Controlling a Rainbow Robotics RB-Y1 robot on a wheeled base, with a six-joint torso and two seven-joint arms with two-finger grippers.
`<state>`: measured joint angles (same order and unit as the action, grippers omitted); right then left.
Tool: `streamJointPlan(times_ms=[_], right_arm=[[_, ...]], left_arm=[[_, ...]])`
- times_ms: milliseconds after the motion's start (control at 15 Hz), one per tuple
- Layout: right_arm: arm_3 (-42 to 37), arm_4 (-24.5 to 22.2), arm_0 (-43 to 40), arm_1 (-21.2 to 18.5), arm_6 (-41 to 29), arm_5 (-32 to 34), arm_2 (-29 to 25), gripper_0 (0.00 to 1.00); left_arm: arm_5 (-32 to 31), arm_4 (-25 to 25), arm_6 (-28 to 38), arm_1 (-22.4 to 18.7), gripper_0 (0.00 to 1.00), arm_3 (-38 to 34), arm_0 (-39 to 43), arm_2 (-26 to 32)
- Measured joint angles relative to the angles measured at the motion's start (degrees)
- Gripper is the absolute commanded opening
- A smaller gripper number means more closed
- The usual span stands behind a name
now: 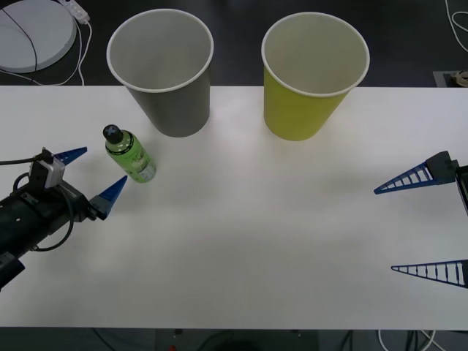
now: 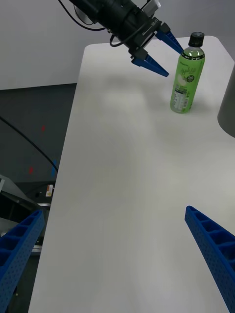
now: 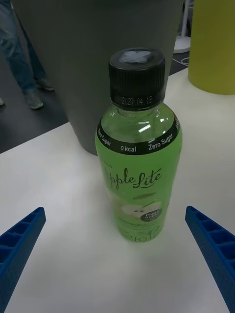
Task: Put the can into the green bin and the plastic bottle into the gray bin
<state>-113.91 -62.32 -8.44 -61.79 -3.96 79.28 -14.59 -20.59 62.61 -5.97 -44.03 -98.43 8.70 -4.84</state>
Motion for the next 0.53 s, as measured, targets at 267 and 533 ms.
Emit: streamJointPlan(times_ms=[267, 533], right_arm=[[0.0, 0.0, 0.0, 0.0, 0.0, 0.0, 0.0, 1.00], [0.0, 0.0, 0.0, 0.0, 0.0, 0.0, 0.0, 1.00]], left_arm=[[0.7, -1.5, 1.0, 0.9, 1.00, 0.0, -1.5, 0.0], [0.7, -3.0, 1.7, 3.8, 1.00, 0.0, -1.7, 0.0]])
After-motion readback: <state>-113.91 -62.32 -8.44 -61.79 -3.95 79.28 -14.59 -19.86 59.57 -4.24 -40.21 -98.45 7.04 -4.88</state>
